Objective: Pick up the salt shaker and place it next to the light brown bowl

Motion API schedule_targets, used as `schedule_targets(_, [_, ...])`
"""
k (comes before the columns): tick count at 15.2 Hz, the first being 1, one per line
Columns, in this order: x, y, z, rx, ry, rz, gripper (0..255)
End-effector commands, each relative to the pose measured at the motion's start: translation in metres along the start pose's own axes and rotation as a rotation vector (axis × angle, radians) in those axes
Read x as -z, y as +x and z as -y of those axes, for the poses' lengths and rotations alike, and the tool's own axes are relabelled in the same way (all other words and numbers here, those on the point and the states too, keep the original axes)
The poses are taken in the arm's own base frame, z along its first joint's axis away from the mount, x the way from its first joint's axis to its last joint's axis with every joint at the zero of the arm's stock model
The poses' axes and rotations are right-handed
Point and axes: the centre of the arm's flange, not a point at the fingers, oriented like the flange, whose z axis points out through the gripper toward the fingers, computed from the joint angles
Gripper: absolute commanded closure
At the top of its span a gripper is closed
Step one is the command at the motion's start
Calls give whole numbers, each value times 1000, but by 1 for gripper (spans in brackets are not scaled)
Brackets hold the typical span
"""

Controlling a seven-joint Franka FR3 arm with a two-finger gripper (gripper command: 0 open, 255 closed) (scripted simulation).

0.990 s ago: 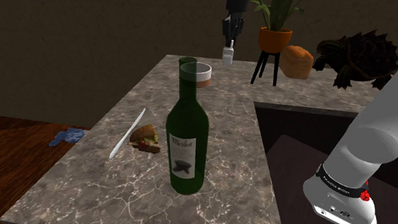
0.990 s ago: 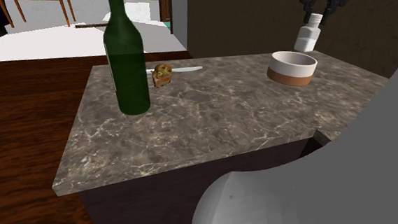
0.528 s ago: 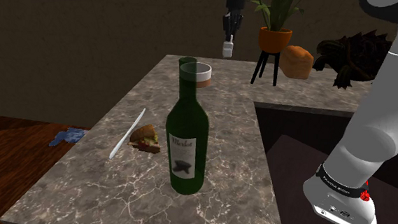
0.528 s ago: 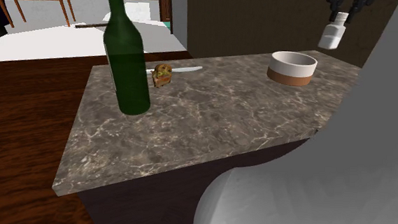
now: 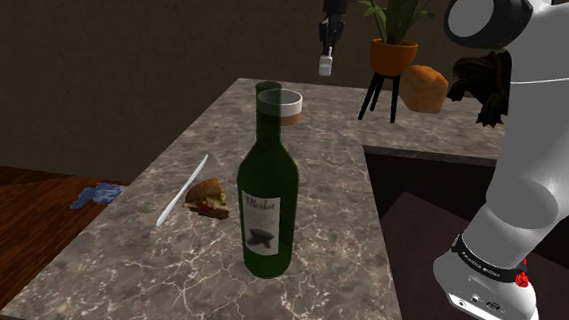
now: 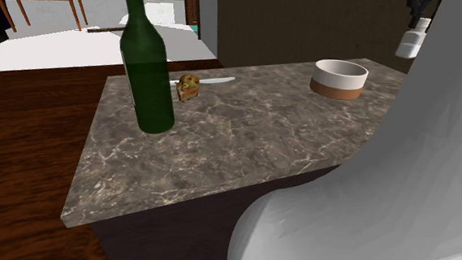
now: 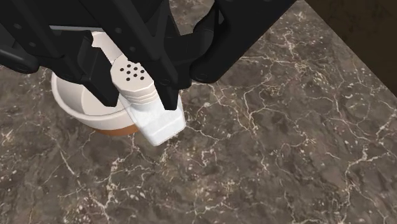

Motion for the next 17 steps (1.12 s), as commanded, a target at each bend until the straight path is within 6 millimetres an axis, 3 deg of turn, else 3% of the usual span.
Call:
schedule_targets(1, [-9, 1, -3, 1, 0, -1, 255])
schedule_targets(17, [-93, 0, -4, 1, 0, -1, 255])
